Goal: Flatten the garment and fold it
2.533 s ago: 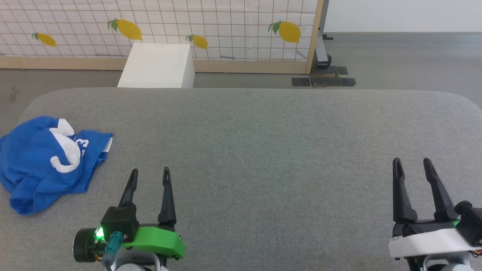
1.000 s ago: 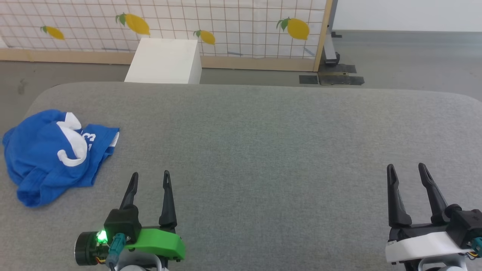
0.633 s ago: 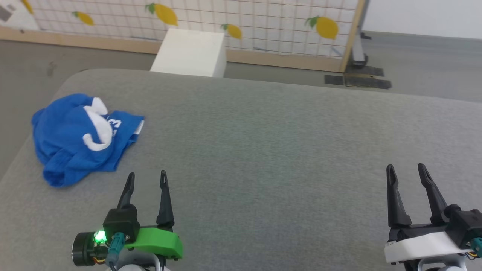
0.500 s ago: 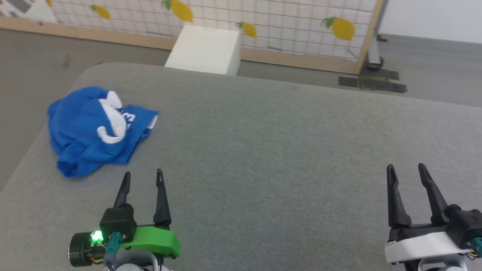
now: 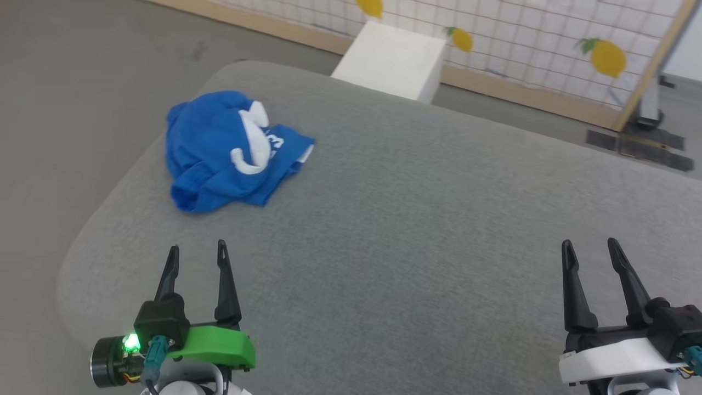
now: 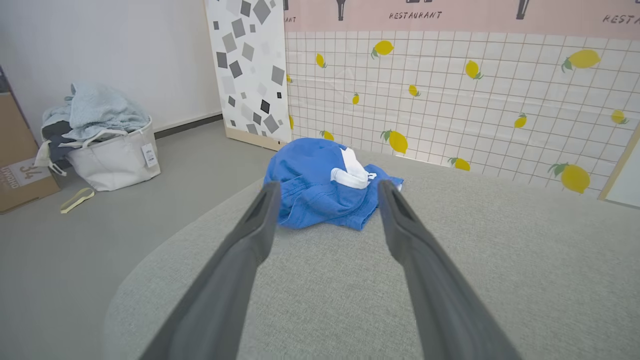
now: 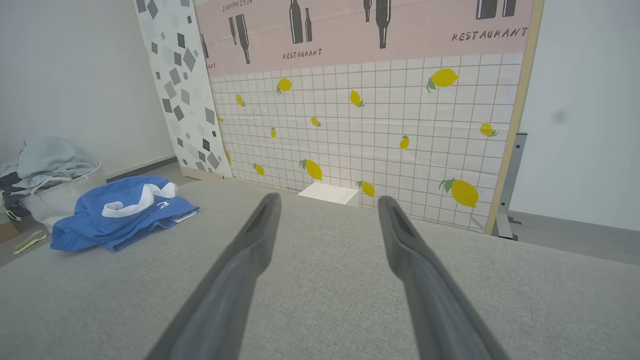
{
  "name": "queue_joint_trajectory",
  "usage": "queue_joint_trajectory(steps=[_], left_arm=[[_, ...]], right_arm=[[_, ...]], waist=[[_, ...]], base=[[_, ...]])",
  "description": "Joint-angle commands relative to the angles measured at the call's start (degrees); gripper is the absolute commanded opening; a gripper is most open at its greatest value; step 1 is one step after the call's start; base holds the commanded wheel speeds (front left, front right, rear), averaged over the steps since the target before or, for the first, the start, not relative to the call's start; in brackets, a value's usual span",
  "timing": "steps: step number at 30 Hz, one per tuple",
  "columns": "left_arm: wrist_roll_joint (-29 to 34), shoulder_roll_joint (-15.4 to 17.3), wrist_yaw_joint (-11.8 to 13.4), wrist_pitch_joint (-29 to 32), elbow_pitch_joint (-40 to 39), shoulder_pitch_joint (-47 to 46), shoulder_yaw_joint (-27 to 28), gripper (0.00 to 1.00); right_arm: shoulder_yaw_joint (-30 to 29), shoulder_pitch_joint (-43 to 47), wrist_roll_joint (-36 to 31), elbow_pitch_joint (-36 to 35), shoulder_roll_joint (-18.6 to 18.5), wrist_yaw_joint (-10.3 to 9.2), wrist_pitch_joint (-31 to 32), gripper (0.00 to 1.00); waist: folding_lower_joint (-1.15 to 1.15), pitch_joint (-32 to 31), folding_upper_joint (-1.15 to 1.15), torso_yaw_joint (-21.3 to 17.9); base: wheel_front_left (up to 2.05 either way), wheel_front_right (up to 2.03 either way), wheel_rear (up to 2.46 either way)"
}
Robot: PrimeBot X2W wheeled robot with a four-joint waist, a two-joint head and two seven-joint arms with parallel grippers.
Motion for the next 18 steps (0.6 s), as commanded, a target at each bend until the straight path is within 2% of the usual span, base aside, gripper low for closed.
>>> queue_joint_trajectory(steps=[1,7,14,18], left_arm=[[-0.29,-0.15,0.44,-0.22,-0.07,-0.68,0.18,1.00],[-0.73,-0.15,0.96,-0.22,-0.16,-0.30,0.89,1.00],[-1.27,-0.15,1.24,-0.22,-0.43,-0.31,1.55,1.00],[-1.04,0.02,-0.25,-0.22,-0.17,-2.25,2.73,1.00]], right_arm=[[-0.03,0.22,-0.73,-0.04,0.01,-0.09,-0.33,1.00],[-0.11,-0.23,-1.31,-0.02,0.01,-0.09,-0.33,1.00],[0.24,-0.53,-1.86,-0.03,0.01,-0.09,-0.33,1.00],[0.33,-1.09,-2.34,-0.19,0.01,-0.09,-0.33,1.00]], waist=[[0.00,0.77,0.00,4.05],[0.00,1.45,0.00,6.40],[0.00,2.32,0.00,6.67],[0.00,3.36,0.00,6.01]], base=[[0.00,0.00,0.00],[0.00,0.00,0.00],[0.00,0.00,0.00],[0.00,0.00,0.00]])
